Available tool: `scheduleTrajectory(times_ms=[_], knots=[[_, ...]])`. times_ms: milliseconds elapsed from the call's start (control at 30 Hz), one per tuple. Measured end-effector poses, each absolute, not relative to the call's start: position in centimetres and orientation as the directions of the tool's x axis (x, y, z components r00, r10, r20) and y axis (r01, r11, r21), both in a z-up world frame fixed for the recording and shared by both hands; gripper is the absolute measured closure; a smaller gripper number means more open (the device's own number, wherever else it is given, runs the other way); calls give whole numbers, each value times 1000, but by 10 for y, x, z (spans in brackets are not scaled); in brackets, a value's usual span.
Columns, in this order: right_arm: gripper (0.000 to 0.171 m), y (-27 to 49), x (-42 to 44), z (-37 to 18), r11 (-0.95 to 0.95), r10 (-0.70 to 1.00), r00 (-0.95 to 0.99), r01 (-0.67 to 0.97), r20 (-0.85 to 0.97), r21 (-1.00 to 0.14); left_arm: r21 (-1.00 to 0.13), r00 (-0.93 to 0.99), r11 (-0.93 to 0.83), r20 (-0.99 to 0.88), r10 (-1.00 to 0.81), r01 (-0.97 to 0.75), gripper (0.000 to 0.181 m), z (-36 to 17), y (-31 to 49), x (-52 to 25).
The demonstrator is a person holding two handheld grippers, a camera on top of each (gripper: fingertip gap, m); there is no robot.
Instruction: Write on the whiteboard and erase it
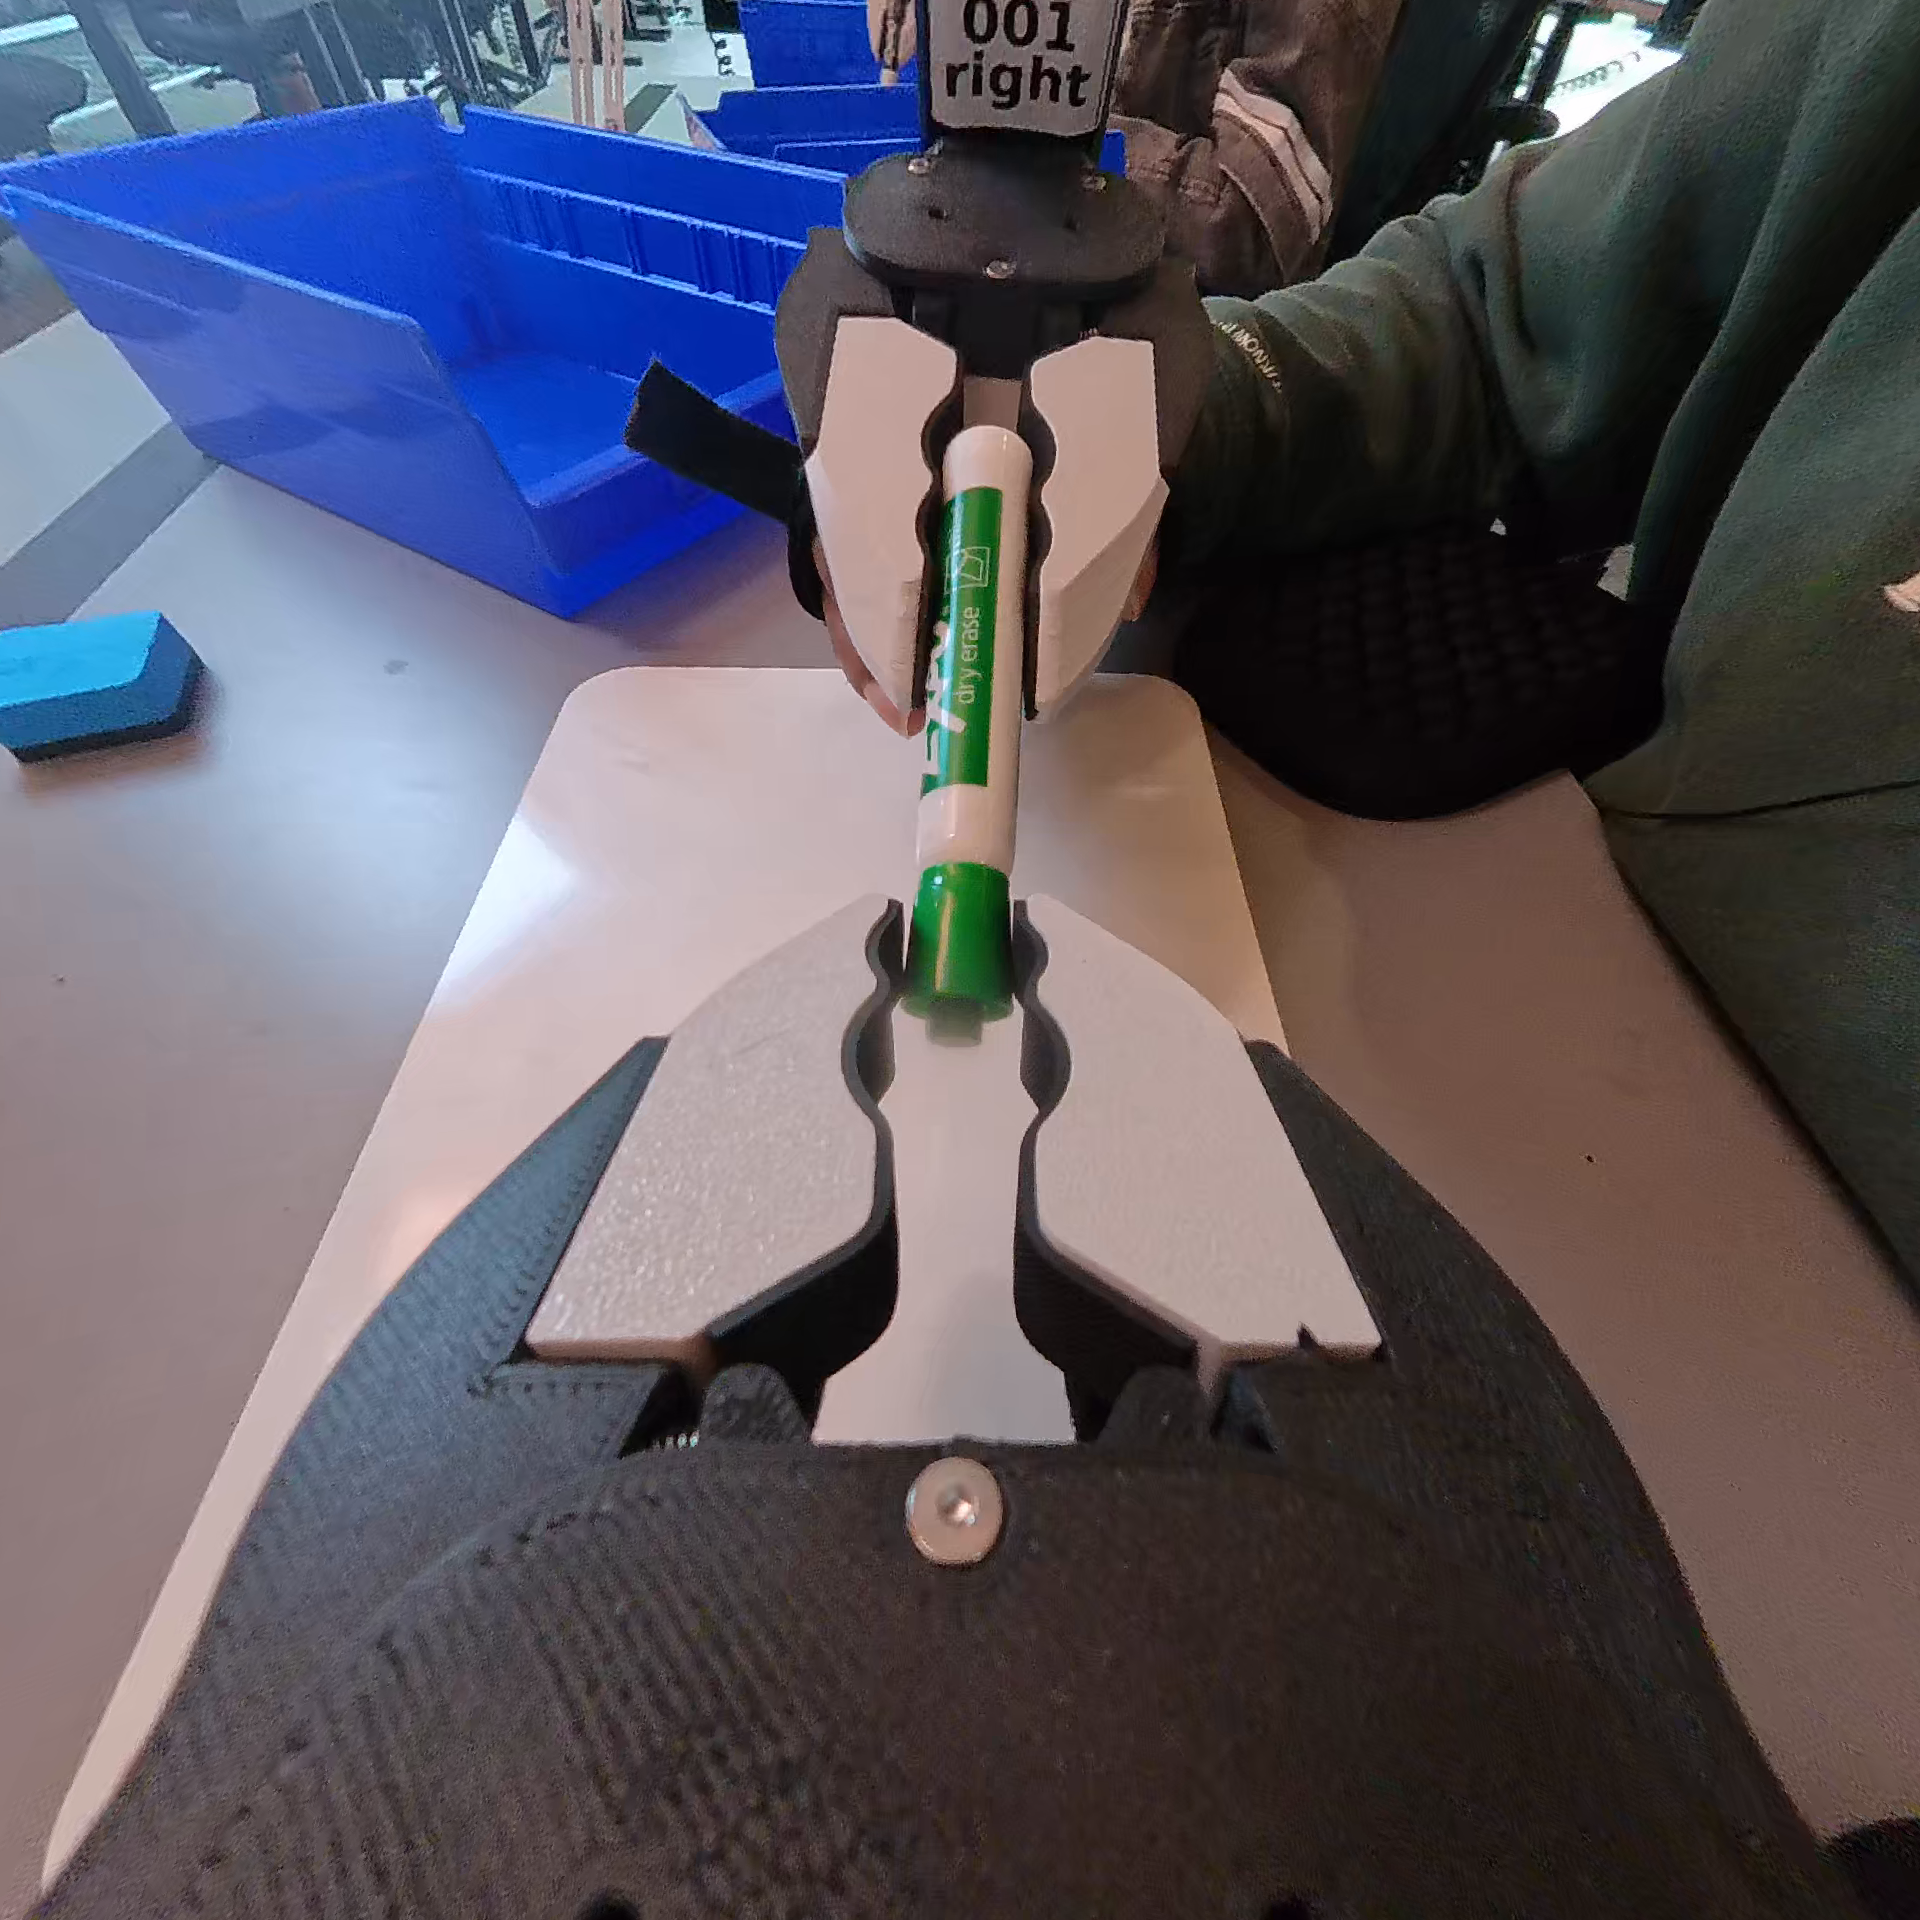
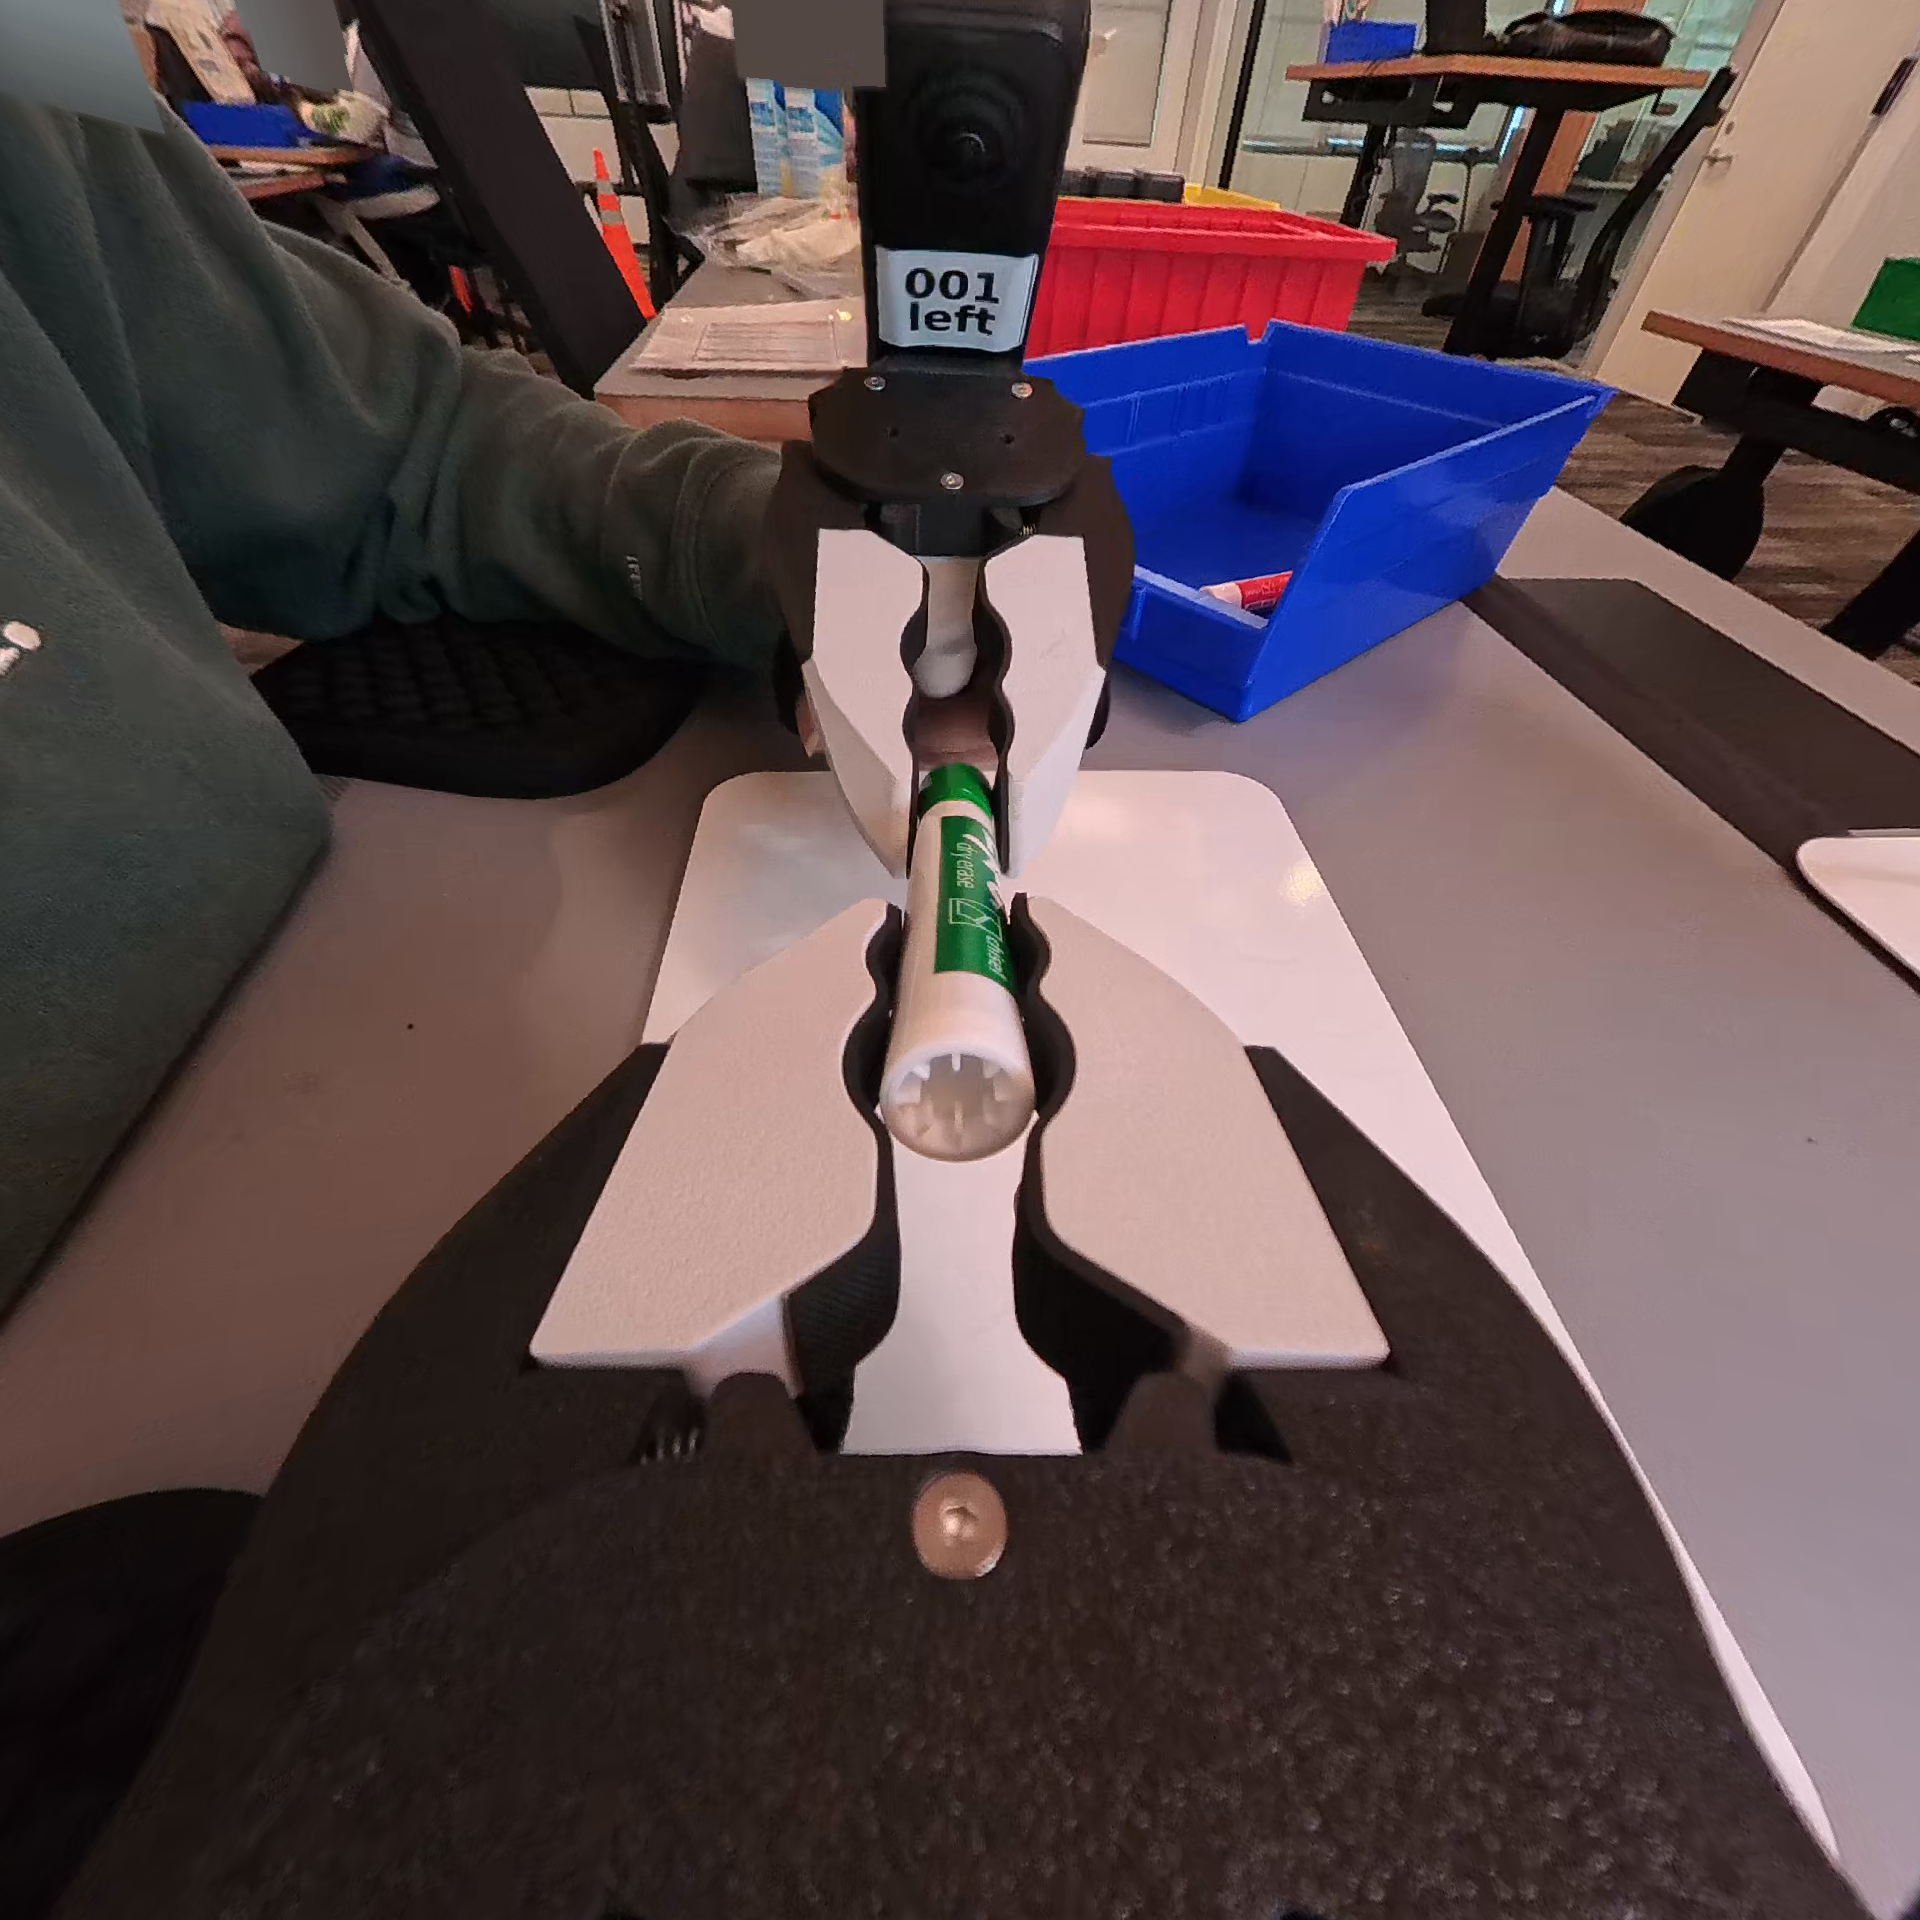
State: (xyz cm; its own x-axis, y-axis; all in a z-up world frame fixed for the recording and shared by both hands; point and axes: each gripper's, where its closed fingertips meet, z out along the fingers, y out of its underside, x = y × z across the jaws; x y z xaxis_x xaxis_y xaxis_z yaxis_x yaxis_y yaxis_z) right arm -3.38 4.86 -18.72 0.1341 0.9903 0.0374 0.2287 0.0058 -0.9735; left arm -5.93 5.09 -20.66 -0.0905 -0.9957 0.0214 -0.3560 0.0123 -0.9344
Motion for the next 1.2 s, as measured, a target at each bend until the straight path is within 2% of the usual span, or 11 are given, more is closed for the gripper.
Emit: scheduleTrajectory(times_ms=[133, 233, 367, 533, 667, 833, 1067, 1200], knots=[[151, 50, -30, -184, 40, 987, 143, 241, 76, -970, -886, -92, 96, -61, -994, -454, 163, -214, 59, -82], [151, 56, -21, -178, 37, 984, 161, 233, 76, -972, -815, -54, 67, -44, -998, -576, 161, -227, 72, -116], [151, 65, -10, -177, 46, 978, 185, 253, 96, -966, -618, -20, 19, -6, -1000, -786, 155, -254, 76, -174], [151, 74, 6, -173, 43, 969, 223, 253, 102, -966, -416, -17, -4, 46, -999, -910, 162, -284, 66, -211], [151, 77, 8, -173, 30, 969, 231, 242, 88, -970, -438, -106, 41, 124, -987, -898, 181, -282, 42, -197], [151, 78, 9, -172, 35, 966, 242, 244, 95, -969, -441, -209, 114, 173, -963, -890, 181, -283, 16, -183], [151, 79, 11, -168, 29, 964, 250, 228, 87, -973, -510, -330, 189, 201, -922, -839, 181, -282, -14, -154], [151, 77, 9, -172, 22, 969, 234, 246, 81, -969, -571, -416, 273, 134, -899, -774, 181, -282, -32, -124]])
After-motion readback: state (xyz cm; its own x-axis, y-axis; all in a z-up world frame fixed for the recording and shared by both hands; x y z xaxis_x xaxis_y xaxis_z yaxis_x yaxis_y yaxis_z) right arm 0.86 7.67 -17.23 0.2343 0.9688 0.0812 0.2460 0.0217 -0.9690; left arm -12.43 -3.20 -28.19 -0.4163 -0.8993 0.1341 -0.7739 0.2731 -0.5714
